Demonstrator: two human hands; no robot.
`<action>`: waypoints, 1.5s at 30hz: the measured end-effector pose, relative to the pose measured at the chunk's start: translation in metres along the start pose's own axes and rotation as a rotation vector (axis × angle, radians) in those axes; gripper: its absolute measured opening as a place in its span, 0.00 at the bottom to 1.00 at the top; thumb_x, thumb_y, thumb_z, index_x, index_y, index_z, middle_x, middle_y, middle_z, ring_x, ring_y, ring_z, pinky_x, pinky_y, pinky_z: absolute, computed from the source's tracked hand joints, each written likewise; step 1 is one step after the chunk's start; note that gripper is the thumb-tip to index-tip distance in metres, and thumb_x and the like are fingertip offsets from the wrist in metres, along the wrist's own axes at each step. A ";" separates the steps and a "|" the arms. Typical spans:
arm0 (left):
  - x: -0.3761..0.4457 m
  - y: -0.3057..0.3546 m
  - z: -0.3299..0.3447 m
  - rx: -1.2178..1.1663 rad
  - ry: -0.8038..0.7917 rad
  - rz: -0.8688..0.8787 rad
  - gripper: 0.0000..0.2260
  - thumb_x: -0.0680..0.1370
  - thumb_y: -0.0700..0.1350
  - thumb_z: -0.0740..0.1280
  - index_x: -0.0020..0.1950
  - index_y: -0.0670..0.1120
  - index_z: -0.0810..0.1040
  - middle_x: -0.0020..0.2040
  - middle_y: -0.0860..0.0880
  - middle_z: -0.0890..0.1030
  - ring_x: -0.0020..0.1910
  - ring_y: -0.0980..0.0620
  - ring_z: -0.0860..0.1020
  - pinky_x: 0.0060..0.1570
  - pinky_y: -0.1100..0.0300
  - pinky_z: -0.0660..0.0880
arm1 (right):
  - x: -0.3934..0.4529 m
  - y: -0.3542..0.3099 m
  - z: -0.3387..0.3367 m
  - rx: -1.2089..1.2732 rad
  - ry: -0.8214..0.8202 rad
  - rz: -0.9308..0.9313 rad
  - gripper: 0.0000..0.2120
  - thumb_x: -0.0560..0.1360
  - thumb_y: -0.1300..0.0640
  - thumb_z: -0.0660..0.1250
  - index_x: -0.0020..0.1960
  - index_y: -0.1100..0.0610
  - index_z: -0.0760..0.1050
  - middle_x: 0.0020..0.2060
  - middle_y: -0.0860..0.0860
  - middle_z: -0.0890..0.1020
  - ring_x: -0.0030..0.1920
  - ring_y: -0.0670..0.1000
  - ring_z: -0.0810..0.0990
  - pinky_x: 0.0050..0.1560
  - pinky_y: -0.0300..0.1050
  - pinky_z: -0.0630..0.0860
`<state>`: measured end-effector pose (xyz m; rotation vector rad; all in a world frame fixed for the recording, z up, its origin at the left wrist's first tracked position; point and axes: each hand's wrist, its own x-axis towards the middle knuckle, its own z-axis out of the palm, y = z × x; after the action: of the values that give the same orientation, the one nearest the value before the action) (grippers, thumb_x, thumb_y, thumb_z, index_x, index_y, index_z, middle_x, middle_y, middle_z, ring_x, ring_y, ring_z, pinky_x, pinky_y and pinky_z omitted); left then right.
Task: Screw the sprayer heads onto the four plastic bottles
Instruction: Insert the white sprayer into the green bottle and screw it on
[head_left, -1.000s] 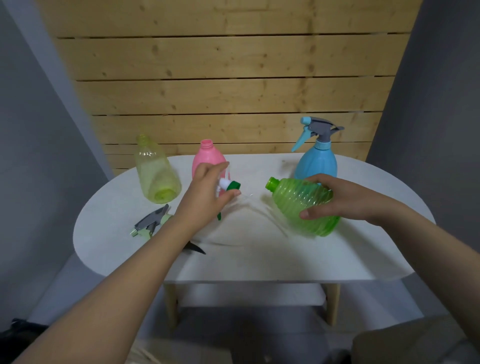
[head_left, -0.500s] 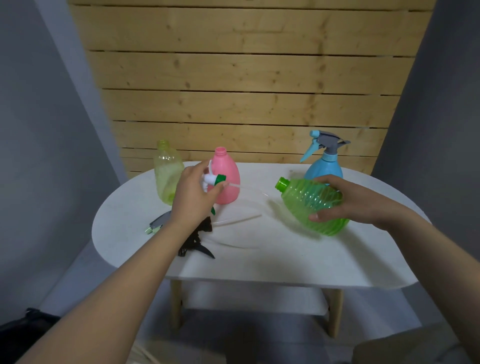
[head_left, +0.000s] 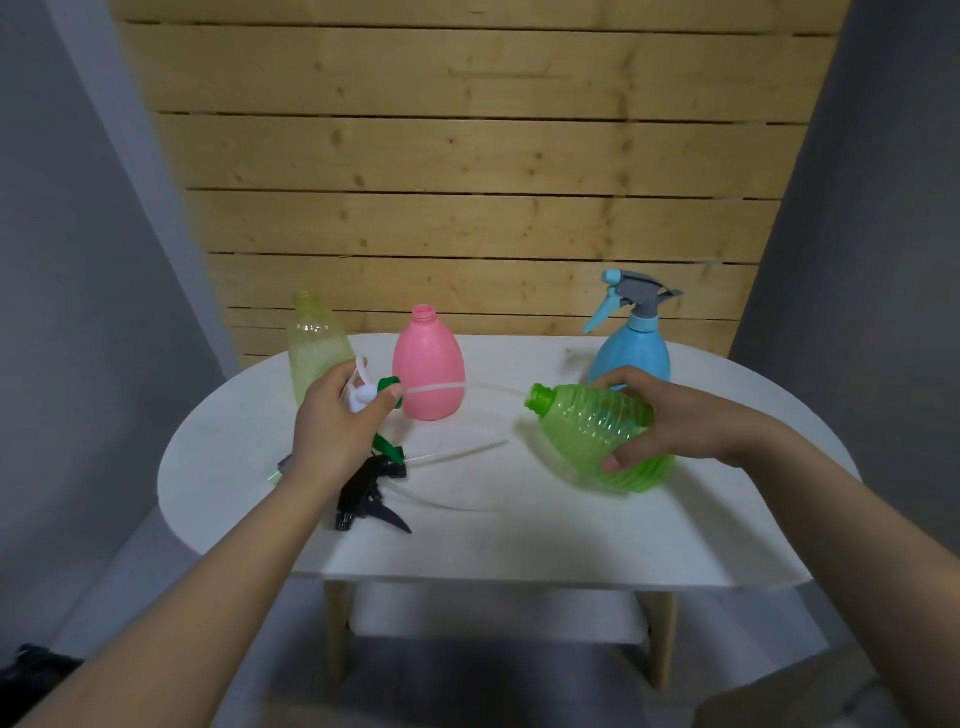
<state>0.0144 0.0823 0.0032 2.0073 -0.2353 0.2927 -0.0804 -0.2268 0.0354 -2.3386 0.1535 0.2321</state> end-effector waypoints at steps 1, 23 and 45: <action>0.000 0.001 0.002 0.010 0.004 0.013 0.13 0.73 0.52 0.69 0.54 0.50 0.75 0.46 0.56 0.77 0.47 0.52 0.73 0.39 0.63 0.68 | 0.001 0.000 0.000 0.002 0.008 -0.001 0.36 0.60 0.52 0.80 0.61 0.40 0.65 0.58 0.46 0.69 0.54 0.47 0.71 0.43 0.37 0.69; 0.007 0.008 0.005 0.021 0.063 -0.005 0.15 0.73 0.51 0.69 0.53 0.43 0.75 0.51 0.42 0.79 0.50 0.42 0.76 0.42 0.55 0.72 | 0.003 -0.002 -0.001 0.104 0.026 -0.047 0.35 0.61 0.56 0.79 0.61 0.40 0.65 0.60 0.48 0.69 0.56 0.47 0.71 0.44 0.36 0.70; -0.003 0.028 0.015 -0.221 -0.457 -0.079 0.18 0.65 0.47 0.77 0.52 0.52 0.78 0.49 0.45 0.81 0.36 0.53 0.82 0.43 0.59 0.76 | 0.007 -0.024 0.017 0.105 -0.102 -0.206 0.36 0.61 0.53 0.80 0.63 0.34 0.70 0.59 0.34 0.72 0.58 0.34 0.70 0.53 0.31 0.68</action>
<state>0.0052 0.0568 0.0198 1.8353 -0.4535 -0.2393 -0.0714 -0.1984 0.0384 -2.2136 -0.1224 0.2343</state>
